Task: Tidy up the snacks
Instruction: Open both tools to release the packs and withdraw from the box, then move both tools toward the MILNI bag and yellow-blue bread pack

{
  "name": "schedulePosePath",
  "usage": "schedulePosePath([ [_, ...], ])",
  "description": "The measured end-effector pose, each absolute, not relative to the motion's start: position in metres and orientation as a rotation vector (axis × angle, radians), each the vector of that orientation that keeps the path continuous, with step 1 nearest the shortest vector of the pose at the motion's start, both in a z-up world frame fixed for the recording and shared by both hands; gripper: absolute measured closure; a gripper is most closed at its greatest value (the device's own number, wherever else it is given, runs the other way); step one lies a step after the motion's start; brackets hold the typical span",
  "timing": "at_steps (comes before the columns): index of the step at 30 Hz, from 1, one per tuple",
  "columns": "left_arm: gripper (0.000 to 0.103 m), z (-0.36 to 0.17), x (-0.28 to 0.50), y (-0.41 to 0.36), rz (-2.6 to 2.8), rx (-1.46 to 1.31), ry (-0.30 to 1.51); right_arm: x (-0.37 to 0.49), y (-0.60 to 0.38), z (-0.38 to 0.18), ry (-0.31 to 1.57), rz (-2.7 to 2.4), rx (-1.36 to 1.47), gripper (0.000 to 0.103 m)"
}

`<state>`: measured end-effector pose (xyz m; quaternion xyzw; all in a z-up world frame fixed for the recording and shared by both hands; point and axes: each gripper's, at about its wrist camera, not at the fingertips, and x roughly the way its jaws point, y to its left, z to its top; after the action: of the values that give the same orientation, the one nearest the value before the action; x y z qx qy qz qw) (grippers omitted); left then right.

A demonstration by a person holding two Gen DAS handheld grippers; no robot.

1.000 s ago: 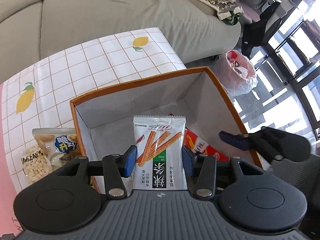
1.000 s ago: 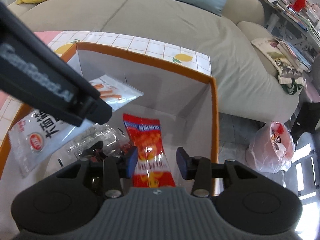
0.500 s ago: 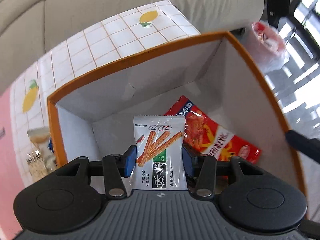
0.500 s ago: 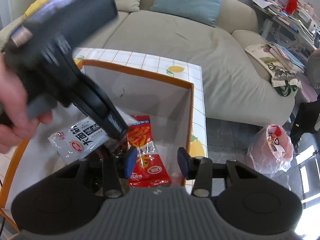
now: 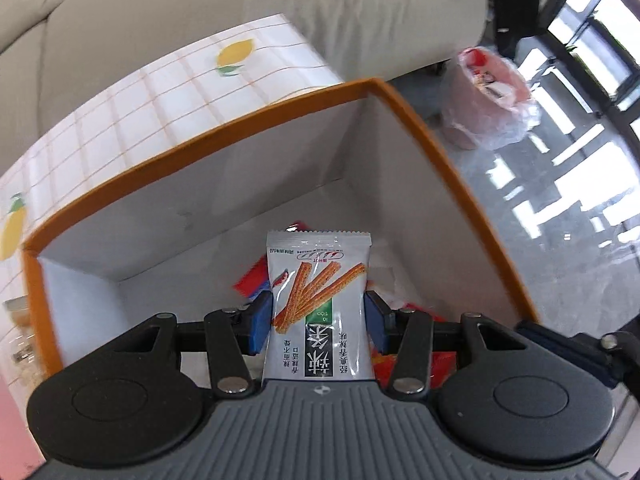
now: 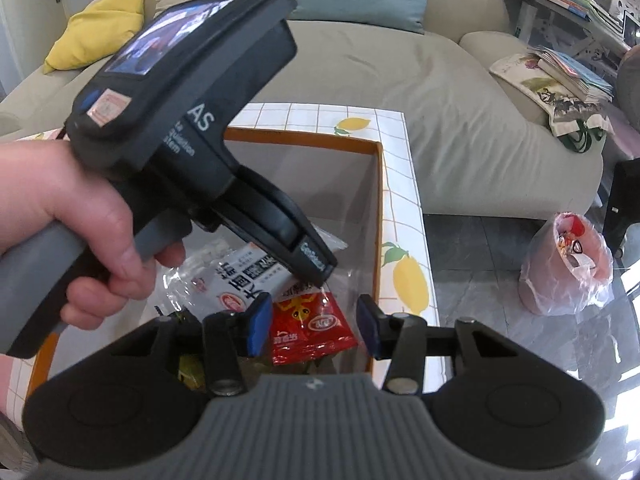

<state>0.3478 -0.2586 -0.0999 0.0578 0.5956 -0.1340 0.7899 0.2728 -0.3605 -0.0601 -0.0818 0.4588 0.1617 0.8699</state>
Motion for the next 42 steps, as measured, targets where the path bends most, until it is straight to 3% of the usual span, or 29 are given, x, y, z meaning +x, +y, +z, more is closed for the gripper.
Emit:
schedulePosePath([
  [9, 0.037, -0.090, 0.343, -0.237, -0.243, 0.133, 1.279, 0.275, -0.358, -0.065, 0.965, 0.339, -0.166, 0.056],
  [20, 0.037, -0.038, 0.306, -0.211, -0.288, 0.150, 1.226, 0.263, -0.340, -0.054, 0.991, 0.327, -0.216, 0.049],
  [32, 0.037, 0.043, 0.218, -0.139, -0.319, 0.150, 1.001, 0.232, -0.297, -0.017, 0.997, 0.265, -0.222, 0.038],
  [42, 0.037, 0.067, 0.138, -0.043, -0.207, 0.022, 0.832, 0.178, -0.242, 0.021, 0.882, 0.290, -0.036, 0.033],
])
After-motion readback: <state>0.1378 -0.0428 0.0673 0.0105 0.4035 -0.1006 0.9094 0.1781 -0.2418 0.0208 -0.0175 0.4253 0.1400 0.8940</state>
